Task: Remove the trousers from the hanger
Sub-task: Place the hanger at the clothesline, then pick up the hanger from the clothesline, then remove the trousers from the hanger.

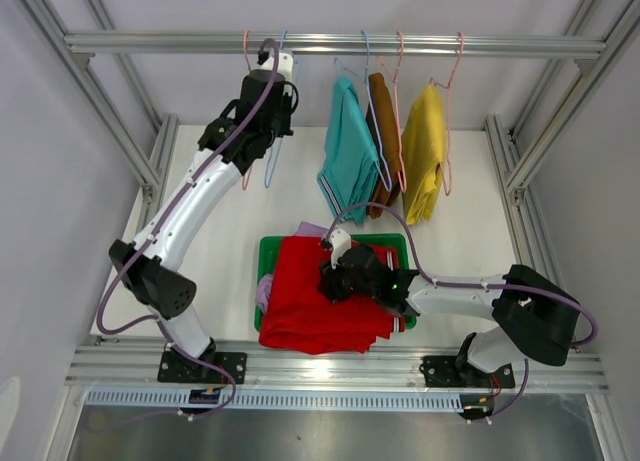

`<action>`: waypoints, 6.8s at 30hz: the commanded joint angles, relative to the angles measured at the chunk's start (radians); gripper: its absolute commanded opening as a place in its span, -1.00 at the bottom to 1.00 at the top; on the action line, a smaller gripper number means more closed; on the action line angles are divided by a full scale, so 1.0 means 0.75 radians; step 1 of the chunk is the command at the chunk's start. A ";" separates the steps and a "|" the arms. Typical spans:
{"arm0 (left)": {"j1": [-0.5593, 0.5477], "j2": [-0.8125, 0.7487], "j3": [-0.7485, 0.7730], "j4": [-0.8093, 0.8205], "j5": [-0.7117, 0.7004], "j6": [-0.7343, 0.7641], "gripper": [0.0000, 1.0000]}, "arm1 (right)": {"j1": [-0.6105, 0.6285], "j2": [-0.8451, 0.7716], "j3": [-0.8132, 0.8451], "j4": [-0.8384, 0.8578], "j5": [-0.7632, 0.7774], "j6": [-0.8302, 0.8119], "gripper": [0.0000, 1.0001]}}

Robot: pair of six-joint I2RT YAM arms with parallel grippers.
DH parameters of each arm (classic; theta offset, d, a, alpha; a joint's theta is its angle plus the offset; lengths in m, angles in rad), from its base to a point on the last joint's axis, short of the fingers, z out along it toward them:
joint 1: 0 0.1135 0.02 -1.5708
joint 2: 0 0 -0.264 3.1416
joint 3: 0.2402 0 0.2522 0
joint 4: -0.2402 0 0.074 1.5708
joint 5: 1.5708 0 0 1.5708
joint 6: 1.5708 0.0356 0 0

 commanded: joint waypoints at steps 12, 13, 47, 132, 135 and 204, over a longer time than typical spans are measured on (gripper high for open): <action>-0.084 -0.273 -0.230 -0.073 0.057 -0.040 -0.65 | 0.002 0.024 0.003 -0.021 -0.016 -0.003 -0.12; -0.094 -0.287 -0.236 -0.087 0.051 -0.040 -0.61 | 0.002 0.020 0.005 -0.025 -0.016 -0.005 -0.11; -0.280 -0.075 -0.081 0.354 0.525 -0.320 0.04 | 0.016 -0.526 -0.089 -0.377 0.405 -0.070 0.07; -0.282 0.042 0.326 0.330 0.094 -0.231 -0.99 | 0.010 -0.456 -0.023 -0.442 0.350 -0.066 0.02; -0.317 -0.009 0.273 0.289 0.001 -0.198 -0.99 | 0.018 -0.507 0.001 -0.471 0.350 -0.054 0.03; -0.409 -0.596 -0.782 0.365 -0.111 -0.273 -0.99 | -0.010 -0.004 0.363 0.372 0.759 -0.641 0.45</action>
